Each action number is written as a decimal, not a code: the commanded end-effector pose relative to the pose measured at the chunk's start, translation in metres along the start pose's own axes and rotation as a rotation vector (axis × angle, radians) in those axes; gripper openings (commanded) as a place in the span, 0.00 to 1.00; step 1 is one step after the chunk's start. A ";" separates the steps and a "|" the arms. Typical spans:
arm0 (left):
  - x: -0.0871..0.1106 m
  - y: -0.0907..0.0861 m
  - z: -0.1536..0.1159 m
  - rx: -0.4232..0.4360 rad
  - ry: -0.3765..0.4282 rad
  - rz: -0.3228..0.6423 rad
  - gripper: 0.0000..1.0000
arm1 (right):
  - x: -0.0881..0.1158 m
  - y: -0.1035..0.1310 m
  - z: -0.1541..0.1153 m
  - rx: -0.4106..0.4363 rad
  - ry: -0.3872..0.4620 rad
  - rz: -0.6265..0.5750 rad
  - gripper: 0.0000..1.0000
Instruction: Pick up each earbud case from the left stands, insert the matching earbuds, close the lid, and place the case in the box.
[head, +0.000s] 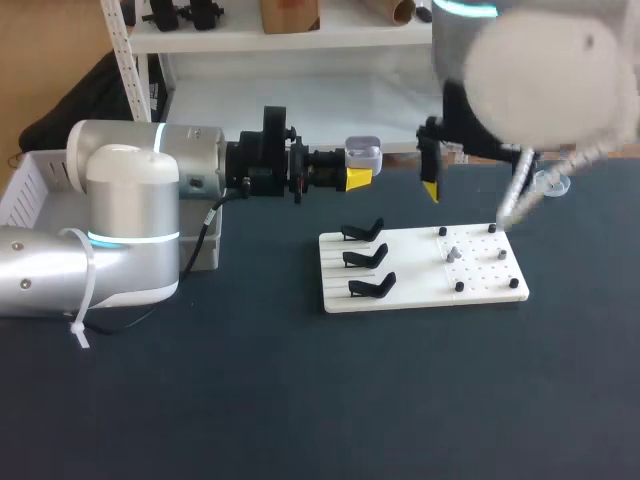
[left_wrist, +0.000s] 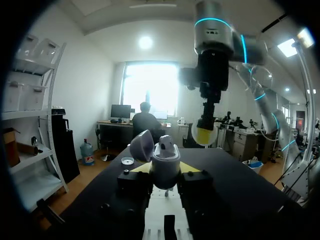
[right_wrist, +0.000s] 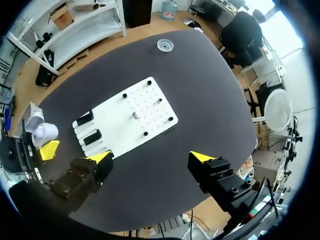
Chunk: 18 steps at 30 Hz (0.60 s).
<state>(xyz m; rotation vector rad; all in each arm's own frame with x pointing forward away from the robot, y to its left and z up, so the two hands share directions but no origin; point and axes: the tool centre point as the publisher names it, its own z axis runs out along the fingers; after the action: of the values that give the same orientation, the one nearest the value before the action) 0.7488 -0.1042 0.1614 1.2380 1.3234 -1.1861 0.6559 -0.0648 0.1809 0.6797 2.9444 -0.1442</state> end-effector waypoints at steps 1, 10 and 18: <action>0.000 -0.002 0.000 -0.007 -0.002 0.001 0.00 | 0.004 -0.014 0.016 -0.594 -0.176 -0.140 1.00; 0.000 -0.002 0.000 -0.007 -0.002 0.001 0.00 | 0.001 -0.003 0.040 -0.592 -0.125 -0.183 1.00; 0.000 -0.002 0.000 -0.007 -0.002 0.001 0.00 | 0.000 0.013 0.070 -0.590 -0.064 -0.196 1.00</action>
<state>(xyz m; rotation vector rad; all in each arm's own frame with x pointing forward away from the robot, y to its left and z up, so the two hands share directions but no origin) 0.7487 -0.1042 0.1614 1.2378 1.3237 -1.1859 0.6627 -0.0619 0.1226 0.3397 2.8250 0.3633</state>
